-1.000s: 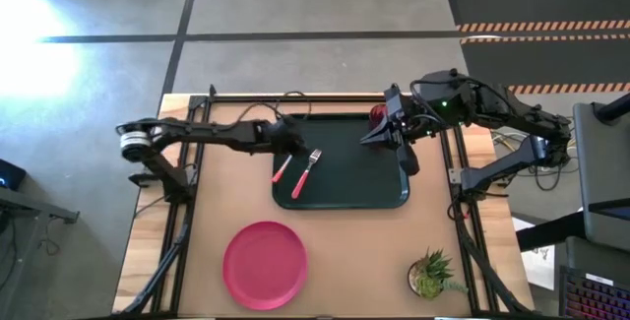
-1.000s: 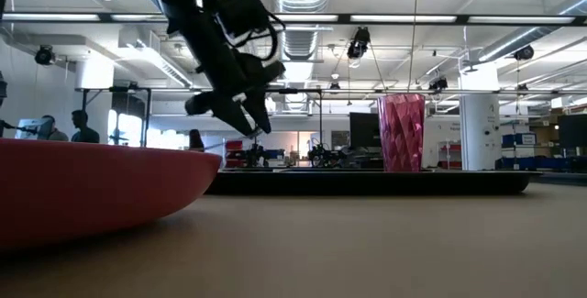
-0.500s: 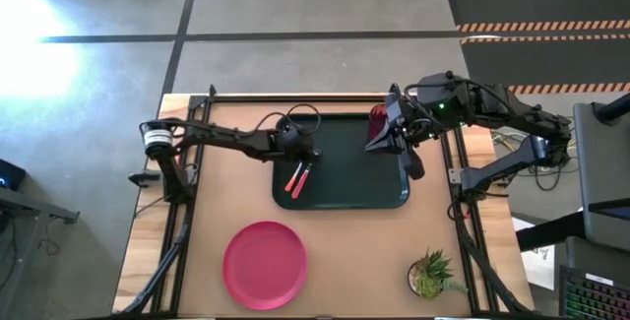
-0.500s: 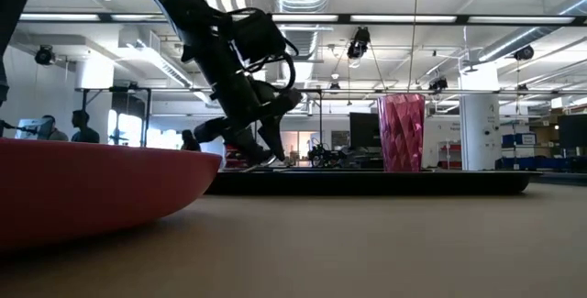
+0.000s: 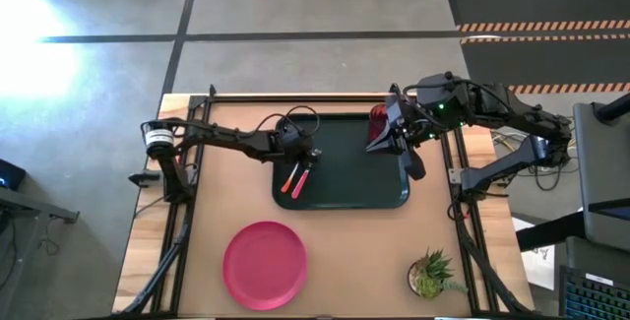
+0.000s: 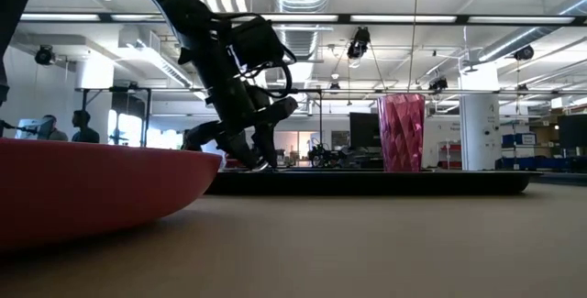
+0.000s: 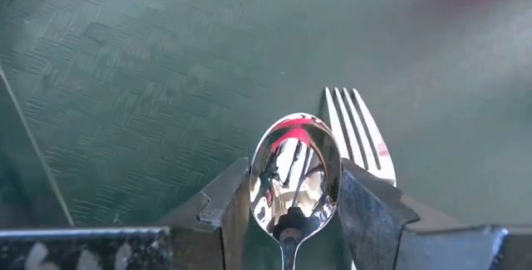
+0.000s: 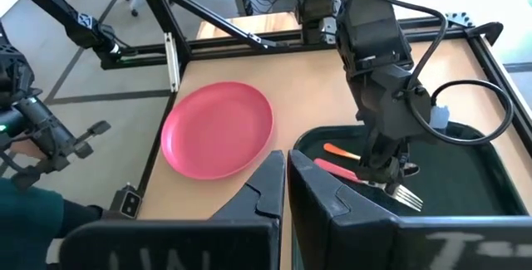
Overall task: Pick and place plate/cup/fork/spoon on tray
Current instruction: Put the orange spoon on the black serving tray to the left of the pink fork, then put the pink plate on the black serving tray to the left of the pink fork
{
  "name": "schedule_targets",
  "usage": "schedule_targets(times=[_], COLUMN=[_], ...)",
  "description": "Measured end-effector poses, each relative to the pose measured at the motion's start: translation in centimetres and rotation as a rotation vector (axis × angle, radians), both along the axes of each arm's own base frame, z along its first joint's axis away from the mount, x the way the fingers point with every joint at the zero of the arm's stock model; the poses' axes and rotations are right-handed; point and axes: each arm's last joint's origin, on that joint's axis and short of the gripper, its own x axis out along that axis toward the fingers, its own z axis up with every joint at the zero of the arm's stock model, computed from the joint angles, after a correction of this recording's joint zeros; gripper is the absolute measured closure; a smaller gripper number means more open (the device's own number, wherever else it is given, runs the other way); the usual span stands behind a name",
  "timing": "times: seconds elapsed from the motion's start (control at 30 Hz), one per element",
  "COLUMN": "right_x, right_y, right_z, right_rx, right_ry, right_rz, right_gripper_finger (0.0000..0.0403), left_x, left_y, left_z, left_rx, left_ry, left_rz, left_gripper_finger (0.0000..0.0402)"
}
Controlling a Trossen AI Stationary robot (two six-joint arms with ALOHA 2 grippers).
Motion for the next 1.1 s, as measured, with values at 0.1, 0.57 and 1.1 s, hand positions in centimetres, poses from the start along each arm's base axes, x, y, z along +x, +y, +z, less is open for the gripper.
schedule_targets(times=[0.1, 0.57, 1.1], right_x=[0.0, 0.0, -0.2], right_y=[0.0, 0.0, 0.0], right_z=[0.0, 0.0, -0.3], right_rx=[0.001, 0.003, 0.003], right_ry=[-0.001, 0.001, 0.037], right_rz=[0.000, -0.002, -0.001], right_gripper_finger=[0.0394, 0.0394, 0.0394], left_x=[0.0, 0.3, -4.2], left_y=[0.0, 0.1, -1.0], left_z=[0.0, 0.6, 12.4], left_rx=[-0.001, 0.005, 0.210], left_ry=[0.000, -0.020, -0.301], left_rz=[-0.001, -0.004, -0.098], left_gripper_finger=[0.0269, 0.0112, 0.0110])
